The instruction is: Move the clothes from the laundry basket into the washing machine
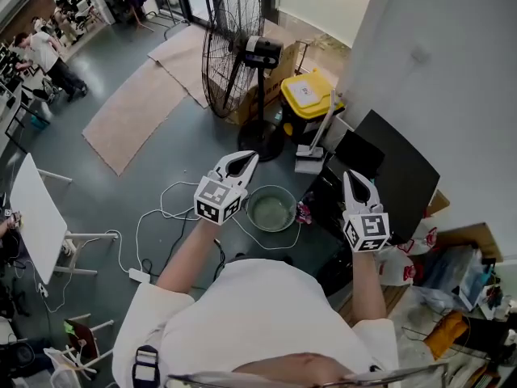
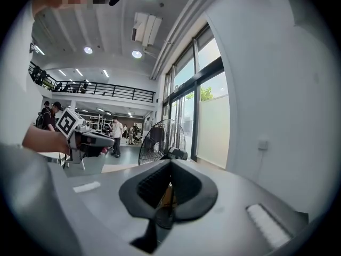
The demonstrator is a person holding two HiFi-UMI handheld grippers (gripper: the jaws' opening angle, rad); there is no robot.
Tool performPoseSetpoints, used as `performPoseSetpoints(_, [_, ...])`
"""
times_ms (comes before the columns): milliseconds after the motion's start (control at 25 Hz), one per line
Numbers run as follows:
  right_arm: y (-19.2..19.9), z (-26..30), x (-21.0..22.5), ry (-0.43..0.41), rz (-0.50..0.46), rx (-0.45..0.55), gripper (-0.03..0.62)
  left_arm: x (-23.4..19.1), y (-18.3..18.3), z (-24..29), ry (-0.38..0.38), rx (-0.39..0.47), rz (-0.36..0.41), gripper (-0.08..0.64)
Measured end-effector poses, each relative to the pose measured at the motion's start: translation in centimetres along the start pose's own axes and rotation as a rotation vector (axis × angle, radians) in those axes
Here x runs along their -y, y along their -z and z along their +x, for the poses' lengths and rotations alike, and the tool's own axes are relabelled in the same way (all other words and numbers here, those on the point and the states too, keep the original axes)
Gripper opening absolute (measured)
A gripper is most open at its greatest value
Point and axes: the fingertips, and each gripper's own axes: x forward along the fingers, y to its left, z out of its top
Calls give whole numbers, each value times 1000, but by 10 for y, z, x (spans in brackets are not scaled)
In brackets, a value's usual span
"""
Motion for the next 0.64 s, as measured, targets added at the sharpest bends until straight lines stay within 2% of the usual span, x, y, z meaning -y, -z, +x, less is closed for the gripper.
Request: performPoseSetpoints(640, [4, -2, -13, -20, 16, 6, 10, 0, 0, -13, -21, 3, -5, 5])
